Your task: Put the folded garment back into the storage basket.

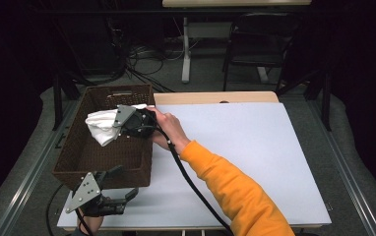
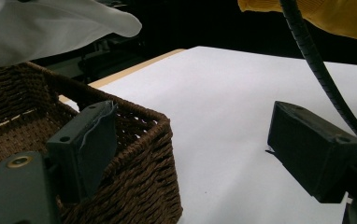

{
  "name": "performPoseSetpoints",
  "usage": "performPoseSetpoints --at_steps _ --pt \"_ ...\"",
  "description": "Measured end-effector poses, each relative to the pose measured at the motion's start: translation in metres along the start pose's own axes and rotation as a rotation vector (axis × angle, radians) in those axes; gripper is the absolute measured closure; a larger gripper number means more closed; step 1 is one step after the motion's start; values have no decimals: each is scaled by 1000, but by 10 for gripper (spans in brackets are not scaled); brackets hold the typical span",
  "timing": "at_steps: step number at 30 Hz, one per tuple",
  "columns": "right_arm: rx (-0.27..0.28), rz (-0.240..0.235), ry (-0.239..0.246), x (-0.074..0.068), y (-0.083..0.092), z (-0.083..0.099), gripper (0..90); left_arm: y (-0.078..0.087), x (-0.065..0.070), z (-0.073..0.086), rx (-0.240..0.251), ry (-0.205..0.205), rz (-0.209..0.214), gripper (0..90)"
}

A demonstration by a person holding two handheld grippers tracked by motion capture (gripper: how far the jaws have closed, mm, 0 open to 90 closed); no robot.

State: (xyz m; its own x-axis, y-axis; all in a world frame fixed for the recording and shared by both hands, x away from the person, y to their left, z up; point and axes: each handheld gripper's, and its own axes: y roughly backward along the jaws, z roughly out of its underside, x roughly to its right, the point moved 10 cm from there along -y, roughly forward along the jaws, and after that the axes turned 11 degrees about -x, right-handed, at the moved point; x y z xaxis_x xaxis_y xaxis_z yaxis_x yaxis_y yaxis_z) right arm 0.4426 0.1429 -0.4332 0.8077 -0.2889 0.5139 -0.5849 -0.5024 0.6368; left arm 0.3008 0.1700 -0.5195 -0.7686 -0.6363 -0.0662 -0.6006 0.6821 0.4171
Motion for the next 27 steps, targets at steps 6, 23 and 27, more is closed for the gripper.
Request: performPoseSetpoints --at_steps 6,23,27 --pt "-3 -4 -1 0 -4 0 748 0 0 0 -2 -3 0 158" --pt "9 -17 -12 -3 -12 -6 747 0 0 0 0 -2 1 158" --pt "9 -33 -25 -6 -17 -8 746 0 0 0 -1 0 3 158"
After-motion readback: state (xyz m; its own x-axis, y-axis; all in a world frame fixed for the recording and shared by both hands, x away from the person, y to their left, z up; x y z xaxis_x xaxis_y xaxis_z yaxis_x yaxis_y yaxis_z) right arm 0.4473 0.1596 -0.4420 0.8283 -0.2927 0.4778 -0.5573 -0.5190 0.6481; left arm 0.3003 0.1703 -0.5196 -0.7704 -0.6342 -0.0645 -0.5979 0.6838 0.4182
